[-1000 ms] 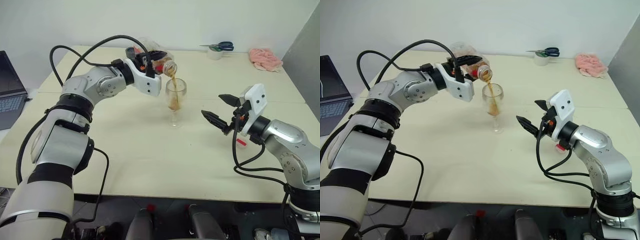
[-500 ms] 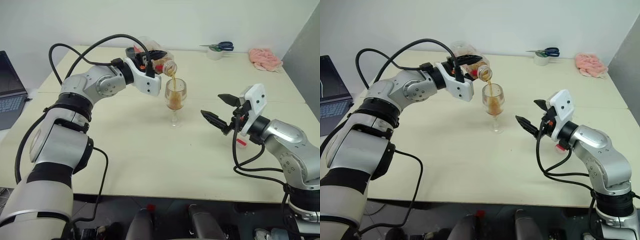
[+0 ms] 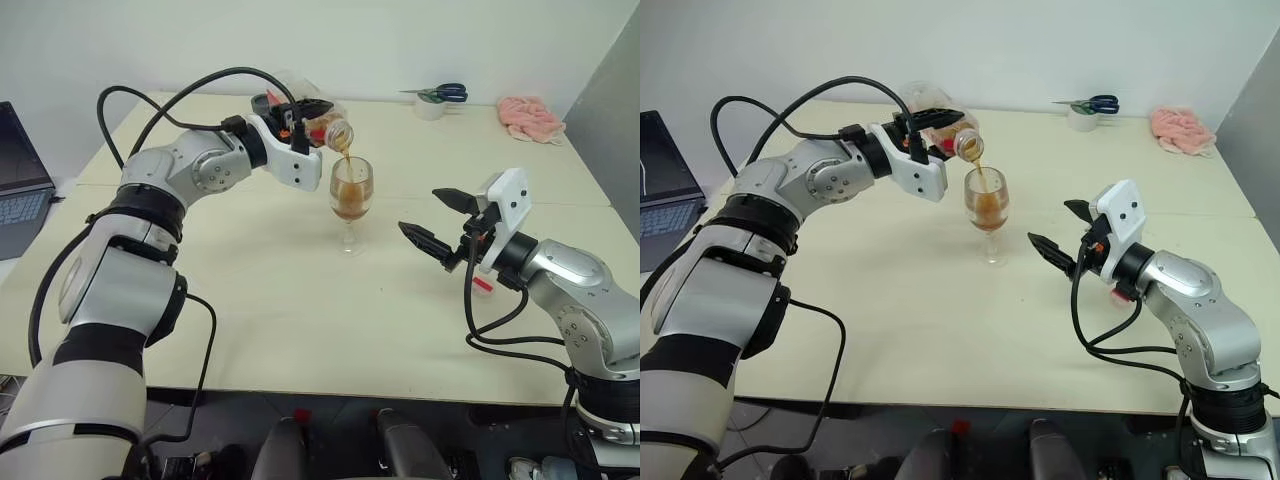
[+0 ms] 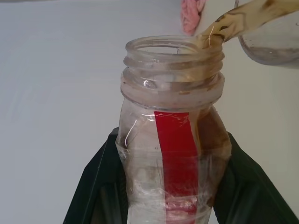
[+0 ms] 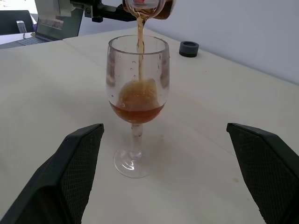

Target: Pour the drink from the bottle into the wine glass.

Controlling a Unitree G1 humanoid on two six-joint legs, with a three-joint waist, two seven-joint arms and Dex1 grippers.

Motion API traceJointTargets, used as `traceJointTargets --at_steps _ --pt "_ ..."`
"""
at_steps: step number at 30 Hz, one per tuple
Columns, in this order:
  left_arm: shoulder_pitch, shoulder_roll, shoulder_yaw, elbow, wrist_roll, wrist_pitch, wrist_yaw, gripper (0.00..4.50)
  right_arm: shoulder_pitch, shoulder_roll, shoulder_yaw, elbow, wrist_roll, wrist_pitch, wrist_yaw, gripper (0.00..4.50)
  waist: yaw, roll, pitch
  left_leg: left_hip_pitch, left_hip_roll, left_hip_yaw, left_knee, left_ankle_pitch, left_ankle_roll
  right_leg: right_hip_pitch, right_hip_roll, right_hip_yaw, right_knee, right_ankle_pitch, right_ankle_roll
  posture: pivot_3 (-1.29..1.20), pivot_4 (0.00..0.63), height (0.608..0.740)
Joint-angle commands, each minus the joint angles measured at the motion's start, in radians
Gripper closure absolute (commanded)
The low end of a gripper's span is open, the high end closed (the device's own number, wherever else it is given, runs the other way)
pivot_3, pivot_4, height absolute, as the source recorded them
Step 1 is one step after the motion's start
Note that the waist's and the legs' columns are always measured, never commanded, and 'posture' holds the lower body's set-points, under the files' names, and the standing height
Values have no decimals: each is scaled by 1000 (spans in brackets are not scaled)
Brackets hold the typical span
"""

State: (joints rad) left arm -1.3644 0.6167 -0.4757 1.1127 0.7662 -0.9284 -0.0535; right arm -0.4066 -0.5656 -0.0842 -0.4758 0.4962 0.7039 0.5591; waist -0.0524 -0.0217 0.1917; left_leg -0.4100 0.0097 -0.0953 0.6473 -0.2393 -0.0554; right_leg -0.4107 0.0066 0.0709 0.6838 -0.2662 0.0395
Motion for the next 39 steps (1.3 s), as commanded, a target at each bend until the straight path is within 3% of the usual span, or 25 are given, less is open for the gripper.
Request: traceJointTargets --at_steps 1,31,39 --pt "-48 16 2 -9 5 -2 30 2701 -12 4 -16 -35 18 -25 5 0 0 0 0 0 0 0 0 0 0 0 0 0 0 0 0 0 150 740" --pt "-38 -2 6 2 -8 -3 32 2701 -10 -1 -19 -49 18 -19 5 0 0 0 0 1 0 0 1 0 0 0 0 0 3 0 0 0 150 740" --pt "-16 -60 120 48 -225 18 -144 2701 -15 -3 -24 -63 53 -1 7 0 0 0 0 1 0 0 1 0 0 0 0 0 3 0 0 0 150 740"
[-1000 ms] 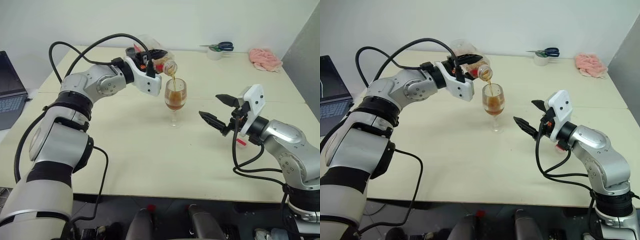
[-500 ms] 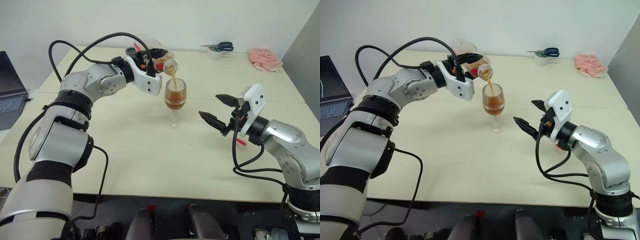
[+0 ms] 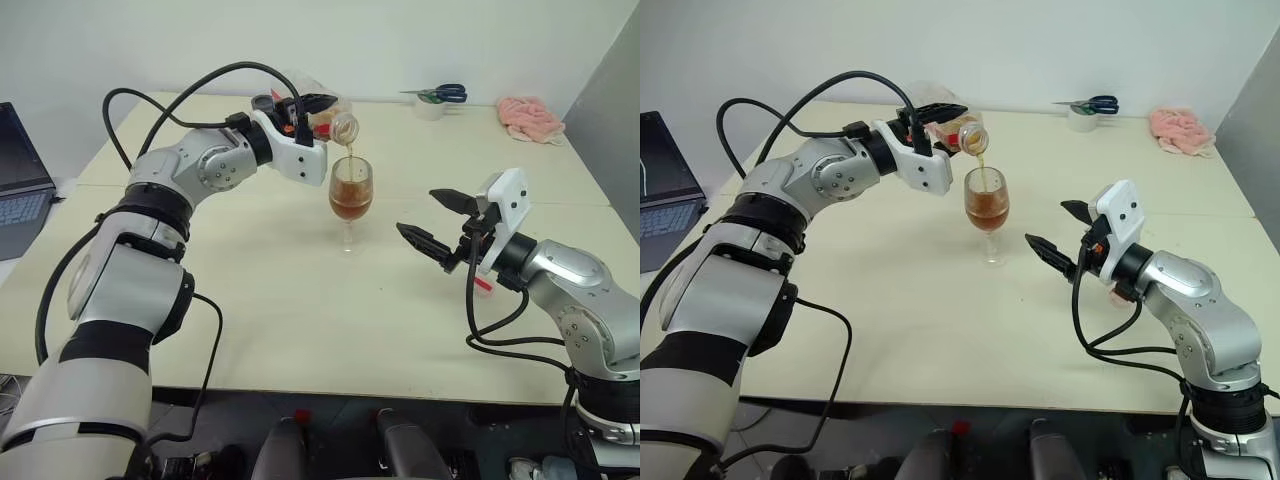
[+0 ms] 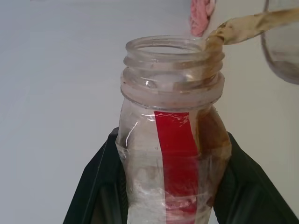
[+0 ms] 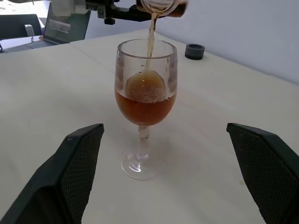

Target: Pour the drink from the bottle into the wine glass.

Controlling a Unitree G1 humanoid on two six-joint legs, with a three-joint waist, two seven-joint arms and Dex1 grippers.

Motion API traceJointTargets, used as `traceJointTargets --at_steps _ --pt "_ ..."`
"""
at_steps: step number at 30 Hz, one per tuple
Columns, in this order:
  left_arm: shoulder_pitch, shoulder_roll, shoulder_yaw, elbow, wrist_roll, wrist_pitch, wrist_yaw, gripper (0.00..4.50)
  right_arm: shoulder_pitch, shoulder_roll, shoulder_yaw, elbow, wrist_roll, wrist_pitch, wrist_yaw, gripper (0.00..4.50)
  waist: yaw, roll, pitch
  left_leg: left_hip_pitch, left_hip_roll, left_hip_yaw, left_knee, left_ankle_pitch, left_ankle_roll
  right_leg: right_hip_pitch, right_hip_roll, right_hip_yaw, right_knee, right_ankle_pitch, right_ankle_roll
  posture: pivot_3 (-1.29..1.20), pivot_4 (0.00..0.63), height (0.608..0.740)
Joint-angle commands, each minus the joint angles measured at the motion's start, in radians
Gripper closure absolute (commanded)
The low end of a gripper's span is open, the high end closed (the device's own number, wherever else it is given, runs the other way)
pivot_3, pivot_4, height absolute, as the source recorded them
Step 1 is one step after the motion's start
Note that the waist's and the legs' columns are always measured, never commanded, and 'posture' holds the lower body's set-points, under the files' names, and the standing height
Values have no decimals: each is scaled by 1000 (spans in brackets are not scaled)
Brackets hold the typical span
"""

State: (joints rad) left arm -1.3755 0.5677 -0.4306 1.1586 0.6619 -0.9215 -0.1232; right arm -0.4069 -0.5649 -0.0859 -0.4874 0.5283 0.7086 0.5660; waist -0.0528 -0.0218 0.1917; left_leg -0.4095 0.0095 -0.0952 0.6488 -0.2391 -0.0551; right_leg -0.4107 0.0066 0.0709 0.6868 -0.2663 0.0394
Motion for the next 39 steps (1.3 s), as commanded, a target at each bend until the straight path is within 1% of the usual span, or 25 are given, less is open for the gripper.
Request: traceJointTargets --at_steps 1,6,8,11,14,18,20,24,27,29,31,34,37,39 --pt "1 -19 92 3 -153 16 -106 2701 -15 -5 -22 -53 24 -5 -1 0 0 0 0 0 0 0 0 0 0 0 0 0 0 0 0 0 150 740" --pt "34 -46 176 -18 -300 64 -257 2701 -28 -12 -19 -54 33 0 3 0 -3 0 0 1 0 0 0 0 0 0 0 0 2 0 0 0 150 740" --pt "54 -56 228 -33 -382 105 -319 2701 -44 -16 -16 -56 40 3 10 0 -4 0 0 1 0 0 0 0 0 0 0 0 2 0 0 0 150 740" --pt "86 -65 319 -68 -505 209 -386 2703 -101 -22 -2 -59 55 17 21 0 -6 0 0 1 0 0 1 0 0 0 0 0 2 0 0 0 150 740" --pt "160 -67 441 -128 -648 383 -408 2703 -226 -13 38 -32 60 68 6 0 -14 0 0 2 0 0 1 0 0 0 0 0 3 0 0 0 150 740" --pt "283 -79 591 -245 -805 642 -359 2703 -388 24 105 30 37 138 -31 0 -22 0 0 3 1 -1 1 0 0 0 0 0 5 -1 -1 0 150 740" --pt "343 -86 637 -307 -850 729 -331 2703 -447 41 144 50 27 165 -36 0 -25 0 0 3 1 -1 1 0 0 0 0 0 6 -1 -1 0 150 740" --pt "447 -104 697 -404 -899 839 -264 2703 -555 102 248 111 -5 255 -63 0 -27 0 -1 3 1 -3 1 0 0 0 0 -1 7 -1 -2 0 150 740" --pt "506 -128 718 -450 -914 890 -214 2703 -619 181 286 182 -34 269 -86 0 -22 0 -1 2 1 -3 2 0 0 0 -1 -1 7 -1 -2 0 150 740" --pt "524 -140 731 -464 -919 914 -186 2703 -630 196 296 199 -50 265 -81 0 -15 -1 -1 2 1 -4 2 1 0 -1 -1 -2 7 -1 -2 0 150 740" --pt "542 -144 731 -470 -914 922 -170 1976 -636 201 297 209 -60 260 -72 0 -7 -2 -2 2 0 -3 3 0 0 -1 -1 -2 7 -1 -2 0 150 740" --pt "569 -149 724 -462 -905 927 -154 1081 -637 206 294 217 -63 251 -54 0 -4 -2 -2 2 0 -3 3 0 0 -1 -2 -2 7 -1 -2 0 150 740" --pt "593 -154 702 -460 -880 906 -150 74 -635 200 297 212 -66 249 -33 0 -4 -2 -2 2 0 -3 3 0 0 -1 -2 -2 7 -1 -2 0 150 740" --pt "600 -158 702 -463 -877 903 -140 28 -635 196 296 211 -71 248 -21 0 -4 -2 -2 2 0 -3 2 0 0 -1 -2 -2 7 -1 -2 0 150 740"
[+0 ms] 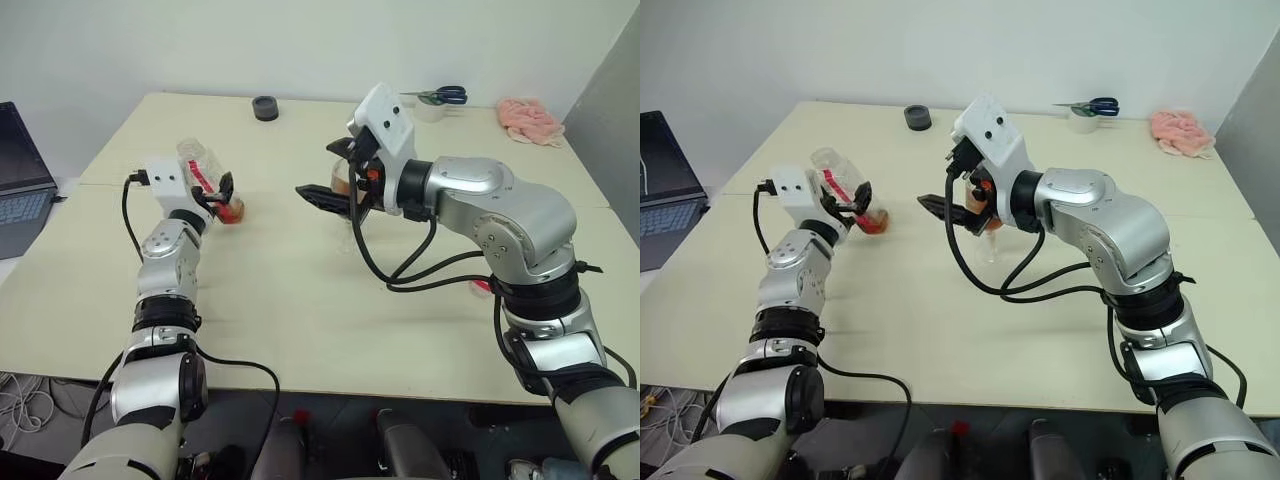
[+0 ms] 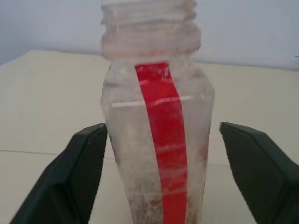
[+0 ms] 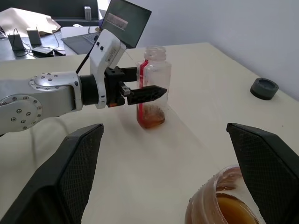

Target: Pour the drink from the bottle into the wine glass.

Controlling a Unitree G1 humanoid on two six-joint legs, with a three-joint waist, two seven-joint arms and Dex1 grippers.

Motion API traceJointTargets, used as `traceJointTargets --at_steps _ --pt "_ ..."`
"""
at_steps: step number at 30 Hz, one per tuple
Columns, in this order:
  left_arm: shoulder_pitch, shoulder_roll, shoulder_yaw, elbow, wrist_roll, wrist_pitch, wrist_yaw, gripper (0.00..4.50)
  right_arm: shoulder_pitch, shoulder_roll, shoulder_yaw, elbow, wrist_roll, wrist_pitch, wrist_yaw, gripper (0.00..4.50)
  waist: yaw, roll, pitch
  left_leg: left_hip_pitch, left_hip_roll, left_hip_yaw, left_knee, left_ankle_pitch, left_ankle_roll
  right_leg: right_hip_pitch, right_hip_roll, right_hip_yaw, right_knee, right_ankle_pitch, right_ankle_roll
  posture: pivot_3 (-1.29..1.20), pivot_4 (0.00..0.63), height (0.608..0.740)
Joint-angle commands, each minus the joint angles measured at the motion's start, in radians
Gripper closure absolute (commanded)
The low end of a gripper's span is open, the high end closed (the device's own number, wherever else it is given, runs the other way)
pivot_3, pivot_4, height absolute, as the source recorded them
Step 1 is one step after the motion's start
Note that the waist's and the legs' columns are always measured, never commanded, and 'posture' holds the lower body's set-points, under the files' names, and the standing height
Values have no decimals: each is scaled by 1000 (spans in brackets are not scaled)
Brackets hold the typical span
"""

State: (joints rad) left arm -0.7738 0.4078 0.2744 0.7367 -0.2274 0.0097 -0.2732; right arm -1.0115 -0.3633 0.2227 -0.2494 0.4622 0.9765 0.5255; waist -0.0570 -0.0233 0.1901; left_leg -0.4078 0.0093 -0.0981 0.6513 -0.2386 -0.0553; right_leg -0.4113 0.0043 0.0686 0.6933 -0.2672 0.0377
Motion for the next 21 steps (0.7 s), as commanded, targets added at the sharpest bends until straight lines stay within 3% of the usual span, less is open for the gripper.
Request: traceJointTargets --at_steps 1,10,21 --pt "1 1 -3 -45 14 -29 13 28 -30 -7 -13 -26 -7 -21 24 0 0 0 0 0 0 0 0 0 0 0 0 0 0 0 0 0 150 740" --pt "93 7 -5 -132 30 7 20 28 -29 -10 -15 -8 -30 -57 62 0 -1 0 0 0 0 0 0 0 0 0 0 0 0 0 0 0 150 740" --pt "370 21 2 -562 -63 244 -58 28 28 -180 -109 1 -35 -114 165 0 2 0 0 0 0 0 -2 0 0 0 -2 0 -2 0 0 0 150 740"
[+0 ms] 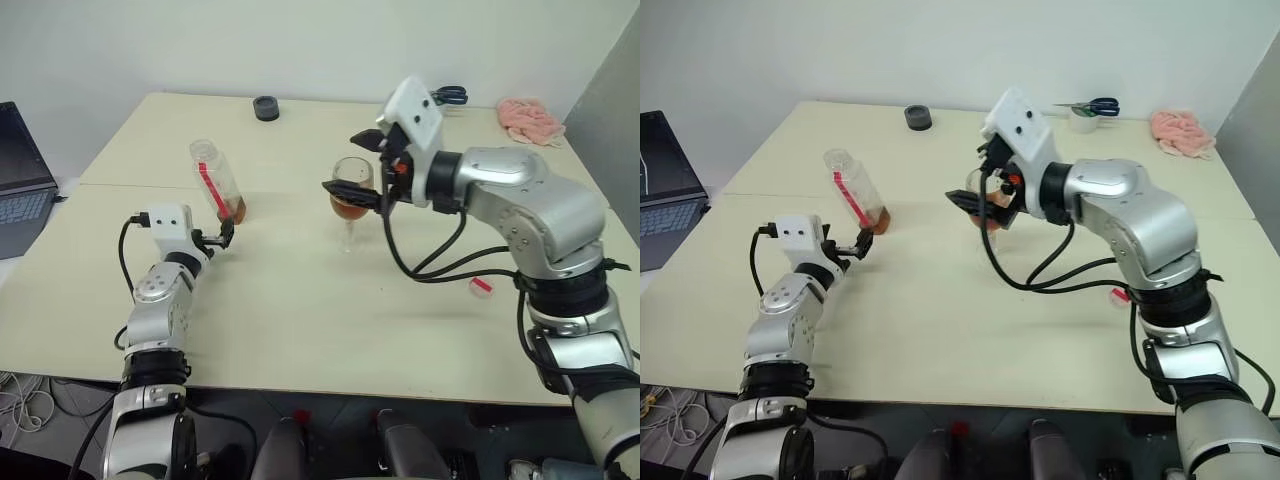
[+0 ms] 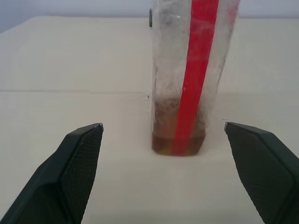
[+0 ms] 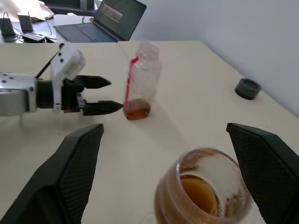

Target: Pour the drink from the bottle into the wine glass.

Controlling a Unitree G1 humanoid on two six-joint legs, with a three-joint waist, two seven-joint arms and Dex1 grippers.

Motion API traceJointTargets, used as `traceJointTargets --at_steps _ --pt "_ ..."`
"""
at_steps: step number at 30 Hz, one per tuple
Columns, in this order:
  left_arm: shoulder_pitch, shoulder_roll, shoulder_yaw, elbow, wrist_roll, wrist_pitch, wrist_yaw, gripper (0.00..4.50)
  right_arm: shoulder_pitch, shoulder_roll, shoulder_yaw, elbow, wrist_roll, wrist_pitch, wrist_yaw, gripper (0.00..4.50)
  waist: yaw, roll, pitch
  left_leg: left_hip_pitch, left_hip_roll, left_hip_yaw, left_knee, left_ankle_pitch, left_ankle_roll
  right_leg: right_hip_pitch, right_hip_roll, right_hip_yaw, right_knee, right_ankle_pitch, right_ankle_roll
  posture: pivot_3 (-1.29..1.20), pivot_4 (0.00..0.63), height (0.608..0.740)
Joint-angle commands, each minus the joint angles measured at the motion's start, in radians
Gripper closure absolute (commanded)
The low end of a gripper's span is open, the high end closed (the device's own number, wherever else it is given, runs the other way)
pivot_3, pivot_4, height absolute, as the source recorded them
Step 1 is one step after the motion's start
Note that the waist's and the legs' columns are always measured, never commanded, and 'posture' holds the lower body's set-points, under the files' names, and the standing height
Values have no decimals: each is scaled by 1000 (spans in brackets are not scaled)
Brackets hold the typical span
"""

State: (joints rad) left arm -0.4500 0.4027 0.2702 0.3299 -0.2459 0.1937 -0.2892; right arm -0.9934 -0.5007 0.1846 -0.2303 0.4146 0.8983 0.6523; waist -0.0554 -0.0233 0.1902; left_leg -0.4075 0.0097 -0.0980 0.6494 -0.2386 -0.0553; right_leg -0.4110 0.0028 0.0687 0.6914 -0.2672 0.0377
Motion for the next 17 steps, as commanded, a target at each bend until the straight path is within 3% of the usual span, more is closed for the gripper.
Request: traceJointTargets --at_steps 1,6,9,17 --pt "90 37 9 -227 -82 96 -84 28 27 -66 -97 -16 22 -48 59 0 0 0 0 0 0 0 0 0 0 0 0 0 -1 0 0 0 150 740" --pt "237 99 43 -515 -266 213 -247 28 166 -166 -276 -28 131 -109 189 0 4 0 0 0 1 1 -2 0 0 1 -2 0 -4 0 0 0 150 740" --pt "214 159 95 -617 -400 317 -278 28 271 -233 -367 -76 229 -86 277 0 11 0 0 1 0 1 -2 0 0 3 -1 -1 -5 0 0 0 150 740" --pt "106 398 131 -642 -542 486 -418 28 360 -261 -360 -78 248 -108 273 0 -1 0 0 7 3 5 -5 0 0 7 4 3 -8 0 0 0 150 740"
